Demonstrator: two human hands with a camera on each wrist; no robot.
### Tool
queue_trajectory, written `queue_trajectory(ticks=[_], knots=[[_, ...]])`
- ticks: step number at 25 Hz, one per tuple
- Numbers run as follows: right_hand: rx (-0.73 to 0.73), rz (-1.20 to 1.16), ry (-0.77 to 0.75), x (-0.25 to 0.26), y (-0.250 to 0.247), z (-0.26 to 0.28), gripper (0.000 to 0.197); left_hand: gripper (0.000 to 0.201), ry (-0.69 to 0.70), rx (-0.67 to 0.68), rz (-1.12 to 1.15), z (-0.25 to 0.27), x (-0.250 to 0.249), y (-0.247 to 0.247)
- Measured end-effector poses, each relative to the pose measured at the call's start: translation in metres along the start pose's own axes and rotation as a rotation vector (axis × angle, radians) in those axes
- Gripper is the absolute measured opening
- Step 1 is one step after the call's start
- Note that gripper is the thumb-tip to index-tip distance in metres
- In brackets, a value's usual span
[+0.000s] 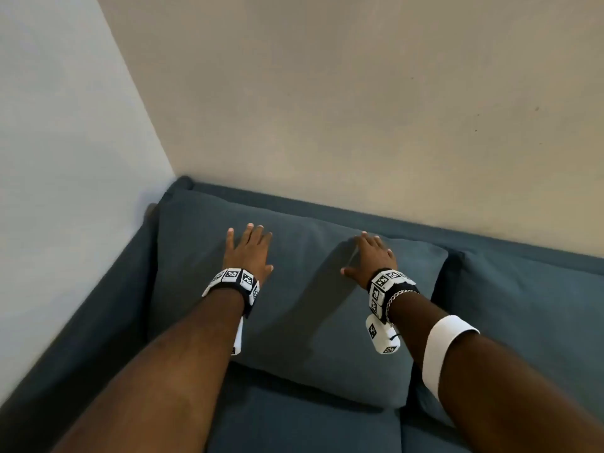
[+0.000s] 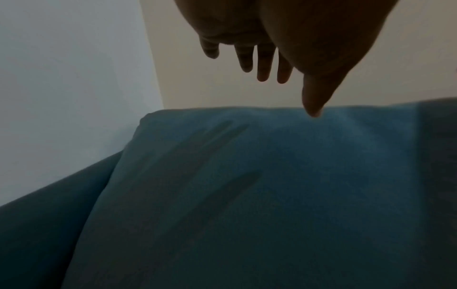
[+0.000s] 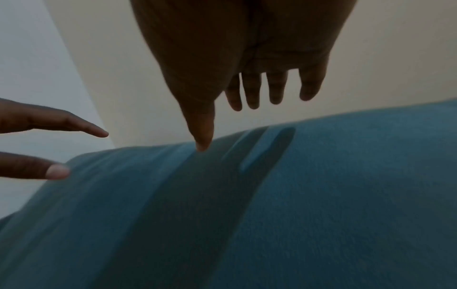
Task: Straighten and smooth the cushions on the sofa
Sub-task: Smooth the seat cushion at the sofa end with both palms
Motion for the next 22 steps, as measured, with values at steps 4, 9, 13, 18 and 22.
queue_trajectory(ticks=[4,9,13,18,22], knots=[[0.061,0.211,0.097,-0.025,0.030,-0.011,0.124,0.118,0.061,0.150,-0.071,-0.038,0.018,0.047],[0.001,0.161,0.084,-0.032,0.049,-0.010,0.077,0.039,0.079,0.153,0.039,-0.061,0.012,0.065],[-0.108,0.085,0.080,-0.028,0.052,0.006,0.034,0.012,0.017,0.029,0.193,-0.036,0.015,0.069],[-0.193,0.069,0.058,-0.019,0.031,0.048,0.013,0.021,-0.103,-0.187,0.508,0.023,0.036,0.046],[-0.293,-0.040,-0.016,-0.013,0.016,0.136,0.014,0.020,-0.081,-0.283,0.579,0.107,0.044,0.020]])
Point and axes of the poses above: each hand's wrist, its own z-axis away from the middle knuckle, its own y-axis out of the palm, x = y × z, the point moved 7 cm from there along -z, towards the middle knuckle, and after that the axes turned 10 degrees about -x, right-handed, at the moved point
